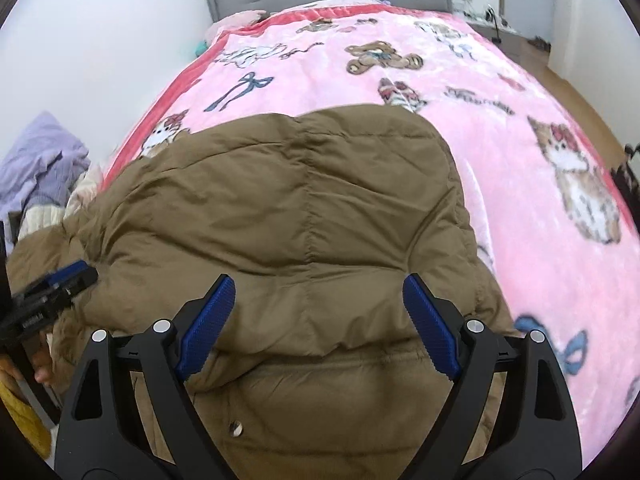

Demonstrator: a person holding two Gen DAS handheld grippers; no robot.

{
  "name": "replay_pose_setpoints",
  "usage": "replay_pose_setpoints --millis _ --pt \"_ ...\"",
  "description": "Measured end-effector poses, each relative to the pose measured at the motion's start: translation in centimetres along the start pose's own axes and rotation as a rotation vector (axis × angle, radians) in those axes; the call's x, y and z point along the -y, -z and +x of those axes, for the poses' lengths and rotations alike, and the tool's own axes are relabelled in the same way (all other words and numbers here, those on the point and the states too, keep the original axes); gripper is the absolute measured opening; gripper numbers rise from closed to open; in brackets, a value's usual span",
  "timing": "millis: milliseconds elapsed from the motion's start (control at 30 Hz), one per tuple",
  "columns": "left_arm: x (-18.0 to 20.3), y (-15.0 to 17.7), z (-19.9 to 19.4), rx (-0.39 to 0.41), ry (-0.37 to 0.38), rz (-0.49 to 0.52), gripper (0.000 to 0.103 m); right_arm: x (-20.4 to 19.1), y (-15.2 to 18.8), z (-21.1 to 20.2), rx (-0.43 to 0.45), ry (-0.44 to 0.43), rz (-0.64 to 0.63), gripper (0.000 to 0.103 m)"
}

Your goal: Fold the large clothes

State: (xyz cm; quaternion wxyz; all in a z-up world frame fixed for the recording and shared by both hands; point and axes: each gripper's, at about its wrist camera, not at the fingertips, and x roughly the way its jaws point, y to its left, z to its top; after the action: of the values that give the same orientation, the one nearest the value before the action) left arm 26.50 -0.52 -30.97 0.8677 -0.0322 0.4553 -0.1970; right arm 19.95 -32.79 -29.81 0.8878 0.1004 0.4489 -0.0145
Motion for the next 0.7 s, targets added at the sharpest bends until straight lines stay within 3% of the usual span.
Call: replay_pose_setpoints --millis 133,233,367,467,567,700 --pt "-2.0 0.0 -1.6 0.024 -0.013 -0.093 0.079 -2.3 0.0 -1.8 0.029 -0.022 -0.083 0.084" --pt "-4.5 0.8 -4.1 0.087 -0.071 -0.218 0.08 -4.0 -0.1 -2.2 0.012 -0.046 -0.092 0.09" --pt "-9.9 4.4 -9.6 0.256 -0.192 -0.483 0.086 -7.4 0.0 -2.0 -0.018 -0.087 -0.122 0.09" --pt "-13.5 7.1 -11.7 0.262 -0.287 -0.599 0.093 -10.0 0.1 -2.2 -0.034 -0.124 -0.121 0.09" --pt "-17.1 10.8 -13.1 0.244 -0.372 -0.709 0.093 -12.2 0.3 -2.5 -0.059 -0.158 -0.125 0.09" --pt "-21.6 14.9 -16.0 0.337 -0.459 -0.862 0.093 -14.9 0.3 -3.0 -0.104 -0.184 -0.152 0.09"
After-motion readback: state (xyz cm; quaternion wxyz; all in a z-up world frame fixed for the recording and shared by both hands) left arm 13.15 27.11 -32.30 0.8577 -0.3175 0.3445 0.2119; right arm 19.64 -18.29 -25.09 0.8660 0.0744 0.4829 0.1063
